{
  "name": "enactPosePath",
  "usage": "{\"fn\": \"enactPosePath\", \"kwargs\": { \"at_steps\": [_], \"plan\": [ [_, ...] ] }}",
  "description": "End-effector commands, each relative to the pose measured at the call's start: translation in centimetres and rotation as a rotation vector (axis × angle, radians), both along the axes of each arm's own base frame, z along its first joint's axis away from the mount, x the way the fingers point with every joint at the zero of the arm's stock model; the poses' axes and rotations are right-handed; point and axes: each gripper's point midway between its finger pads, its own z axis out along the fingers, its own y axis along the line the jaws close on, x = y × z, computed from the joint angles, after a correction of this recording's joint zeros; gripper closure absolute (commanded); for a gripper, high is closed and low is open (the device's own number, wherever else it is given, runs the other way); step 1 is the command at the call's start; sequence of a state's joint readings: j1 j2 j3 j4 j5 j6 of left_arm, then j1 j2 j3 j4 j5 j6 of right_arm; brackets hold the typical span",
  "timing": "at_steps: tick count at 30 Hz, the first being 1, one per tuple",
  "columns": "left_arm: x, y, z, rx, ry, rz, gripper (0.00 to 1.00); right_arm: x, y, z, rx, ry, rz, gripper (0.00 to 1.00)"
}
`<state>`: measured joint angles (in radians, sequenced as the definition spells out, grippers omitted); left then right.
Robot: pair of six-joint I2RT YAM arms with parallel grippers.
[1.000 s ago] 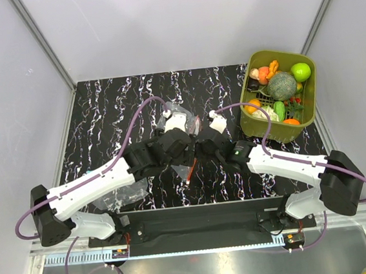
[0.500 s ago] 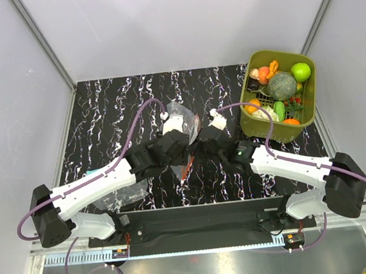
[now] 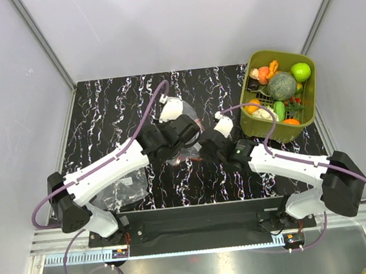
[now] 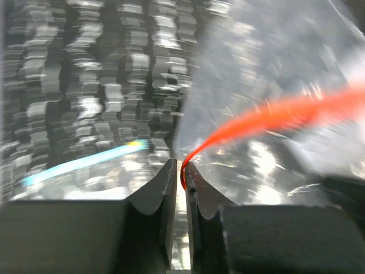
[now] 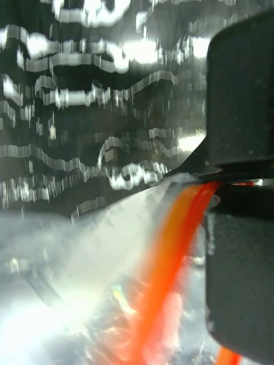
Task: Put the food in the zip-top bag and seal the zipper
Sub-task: Open the zipper of the food storage bag at the center of the board.
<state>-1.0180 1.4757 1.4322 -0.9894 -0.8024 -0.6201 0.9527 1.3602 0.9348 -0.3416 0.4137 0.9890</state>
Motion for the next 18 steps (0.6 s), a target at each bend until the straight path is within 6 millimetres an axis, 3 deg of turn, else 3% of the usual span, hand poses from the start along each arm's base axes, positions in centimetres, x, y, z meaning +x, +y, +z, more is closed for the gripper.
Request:
{"fn": "enactPosePath", "kwargs": {
  "at_steps": [1,2,10,13,15,18],
  "plan": [
    [0.1,7.6,4.3,0.238,-0.126,0.23,0.85,0.7,-5.0,-2.3,-0.119,0.013,-0.138,1.0],
    [0.2,8.4,4.8,0.258,-0.147,0.254,0.85,0.2,-5.6,-3.6,-0.112,0.028,-0.138,1.0],
    [1.0,9.8,5.0,0.264,-0.133,0.29,0.86,-0.4,-7.9,-2.9,-0.093,0.004,-0.161,0.95],
    [1.5,7.5,4.5,0.219,-0.114,0.197,0.91,-0.4,-6.8,-2.5,-0.056,-0.016,-0.095,0.76],
    [1.1,5.4,3.6,0.16,-0.073,0.091,0.95,-0.2,-5.1,-1.9,0.008,-0.039,-0.032,0.64],
    [0.7,2.2,3.4,0.068,-0.043,-0.031,1.0,0.6,-3.3,-0.6,0.05,-0.074,0.015,0.55]
  ]
}}
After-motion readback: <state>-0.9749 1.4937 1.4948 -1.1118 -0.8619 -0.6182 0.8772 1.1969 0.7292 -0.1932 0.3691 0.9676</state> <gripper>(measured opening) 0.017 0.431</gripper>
